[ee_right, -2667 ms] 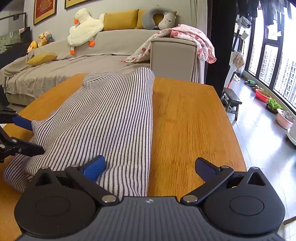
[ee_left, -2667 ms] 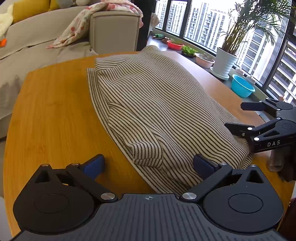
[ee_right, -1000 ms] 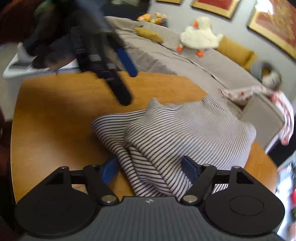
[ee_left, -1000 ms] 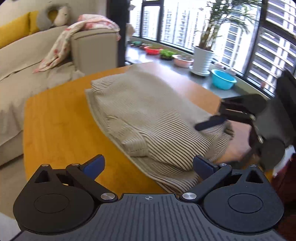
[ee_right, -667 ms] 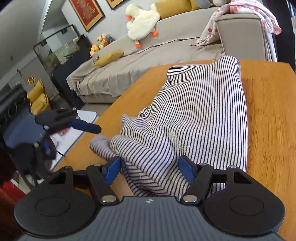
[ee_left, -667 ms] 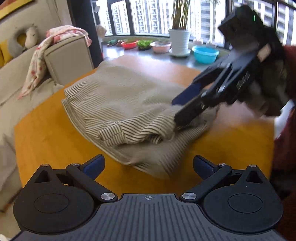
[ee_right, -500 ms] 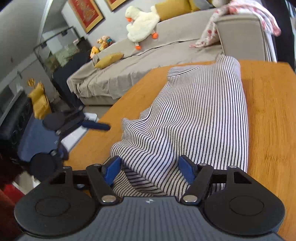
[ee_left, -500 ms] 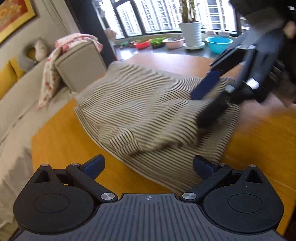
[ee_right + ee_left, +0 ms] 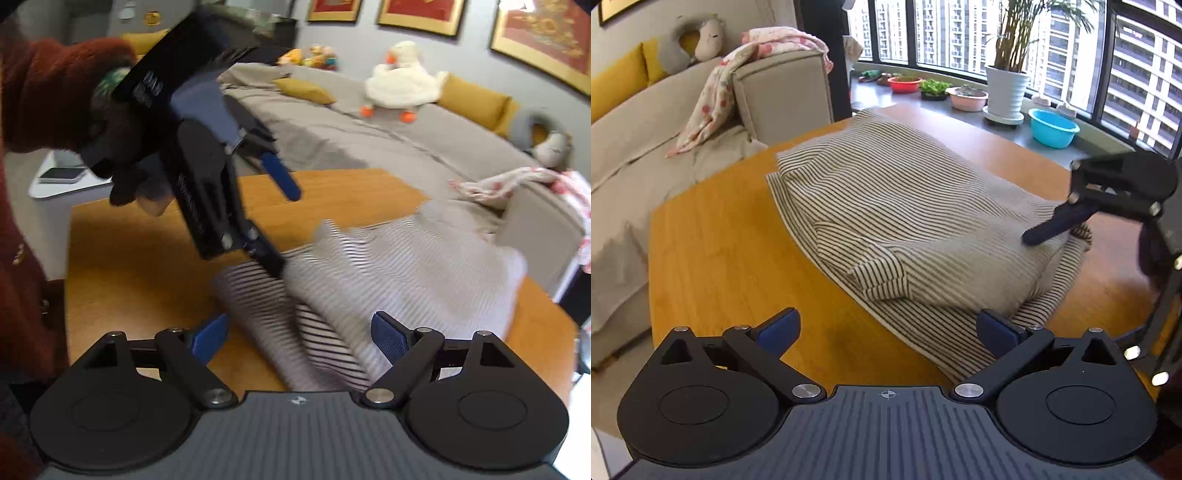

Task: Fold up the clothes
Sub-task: 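Grasp the shirt end with the right gripper and fold it toward the left gripper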

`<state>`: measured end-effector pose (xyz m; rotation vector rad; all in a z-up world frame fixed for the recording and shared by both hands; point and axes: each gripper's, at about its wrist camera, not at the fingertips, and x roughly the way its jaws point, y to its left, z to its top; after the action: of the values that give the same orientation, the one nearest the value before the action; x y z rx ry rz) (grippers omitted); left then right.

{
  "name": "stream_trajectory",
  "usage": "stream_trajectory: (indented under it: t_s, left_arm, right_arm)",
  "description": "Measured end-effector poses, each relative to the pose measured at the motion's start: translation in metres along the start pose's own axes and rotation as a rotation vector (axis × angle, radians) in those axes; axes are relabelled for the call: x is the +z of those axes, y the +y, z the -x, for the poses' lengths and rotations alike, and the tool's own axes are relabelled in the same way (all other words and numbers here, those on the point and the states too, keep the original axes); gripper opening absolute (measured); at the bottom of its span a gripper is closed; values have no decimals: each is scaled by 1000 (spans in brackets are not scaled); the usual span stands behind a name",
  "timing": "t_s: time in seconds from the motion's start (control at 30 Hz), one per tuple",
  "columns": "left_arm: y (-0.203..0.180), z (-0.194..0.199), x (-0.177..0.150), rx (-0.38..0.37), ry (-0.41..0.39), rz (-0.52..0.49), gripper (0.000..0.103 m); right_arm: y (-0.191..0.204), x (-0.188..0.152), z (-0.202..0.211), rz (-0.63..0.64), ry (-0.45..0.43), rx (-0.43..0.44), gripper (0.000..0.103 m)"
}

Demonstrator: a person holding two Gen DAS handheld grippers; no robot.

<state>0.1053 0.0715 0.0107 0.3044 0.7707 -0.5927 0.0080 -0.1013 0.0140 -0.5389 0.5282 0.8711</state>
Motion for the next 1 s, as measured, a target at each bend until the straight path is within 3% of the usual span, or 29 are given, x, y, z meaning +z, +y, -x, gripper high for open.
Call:
stream_trajectory:
  t_s: [0.13, 0.17, 0.23, 0.37, 0.5, 0.63, 0.77, 0.83, 0.87, 0.93, 1.0]
  left_arm:
    - [1, 10, 2, -58, -29, -12, 103]
    - [0, 12, 3, -80, -36, -21, 103]
    - [-4, 14, 3, -118, -42, -47, 103]
    - [-19, 8, -2, -147, -15, -121, 103]
    - [-33, -8, -9, -76, 19, -182, 103]
    - [-48, -25, -8, 49, 6, -265, 103]
    - [-54, -37, 12, 148, -59, -234, 103]
    - [-48, -34, 24, 115, -90, -167, 103]
    - [-44, -32, 29, 97, -104, -126, 103]
    - [-34, -32, 37, 53, -108, -31, 103]
    - [-20, -32, 42, -1, -92, 84, 103]
  right_arm:
    - [14, -4, -13, 130, 20, -97, 83]
    - [11, -3, -14, 109, 28, -111, 72]
    - [-8, -1, -16, -19, 30, -115, 68]
    - [-56, -4, -12, -384, 6, -8, 68]
    - [-84, -13, -9, -589, -18, 75, 68]
    - [-94, -23, -10, -665, -37, 108, 68]
    - [-89, -16, -8, -600, -17, 74, 67]
    - [-75, -7, 2, -453, -16, -8, 74]
    - [-67, -4, 8, -357, -24, -63, 85]
    - [-49, -2, 20, -155, -38, -160, 96]
    - [-39, -7, 13, -73, -5, -224, 100]
